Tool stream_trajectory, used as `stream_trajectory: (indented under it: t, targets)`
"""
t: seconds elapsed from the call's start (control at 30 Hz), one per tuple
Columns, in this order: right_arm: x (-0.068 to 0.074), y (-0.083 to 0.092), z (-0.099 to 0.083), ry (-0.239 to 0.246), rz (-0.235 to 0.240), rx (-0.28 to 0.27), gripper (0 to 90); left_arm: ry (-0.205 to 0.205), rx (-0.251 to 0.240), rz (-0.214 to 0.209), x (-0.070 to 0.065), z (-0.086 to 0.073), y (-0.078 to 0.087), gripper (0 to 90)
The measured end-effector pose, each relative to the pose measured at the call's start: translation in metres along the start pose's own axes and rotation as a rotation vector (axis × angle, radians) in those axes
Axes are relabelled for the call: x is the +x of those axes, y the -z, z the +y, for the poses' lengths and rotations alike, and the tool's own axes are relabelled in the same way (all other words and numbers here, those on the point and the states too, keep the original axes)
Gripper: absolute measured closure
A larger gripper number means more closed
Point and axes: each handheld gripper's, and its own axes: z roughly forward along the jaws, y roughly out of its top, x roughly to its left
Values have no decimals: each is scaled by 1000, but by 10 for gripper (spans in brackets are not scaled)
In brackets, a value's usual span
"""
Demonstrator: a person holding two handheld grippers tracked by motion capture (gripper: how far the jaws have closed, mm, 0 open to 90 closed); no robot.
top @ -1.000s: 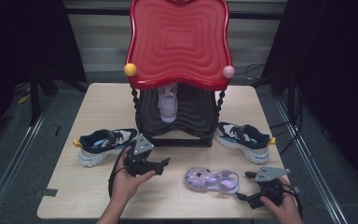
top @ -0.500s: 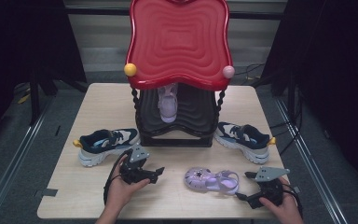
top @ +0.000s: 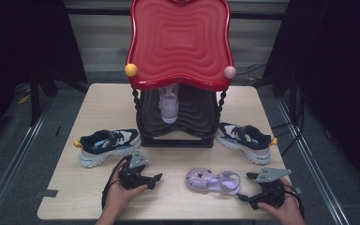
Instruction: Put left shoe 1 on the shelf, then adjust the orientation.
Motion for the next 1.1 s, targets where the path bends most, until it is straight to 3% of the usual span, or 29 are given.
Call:
stream_trajectory:
  t: [0.03,0.13,0.23,1.1]
  targets:
    - [0,0,0,0,0,0,118,9,18,-8,1,-1,-1,171]
    - [0,0,0,0,-1,0,118,6,10,-10,0,-2,-1,169]
    - [1,0,0,-2,-3,1,119,-33,46,13,-1,-1,-2,153]
    - [3,0,1,-22,6,-5,136,-41,51,4,0,-1,-3,143]
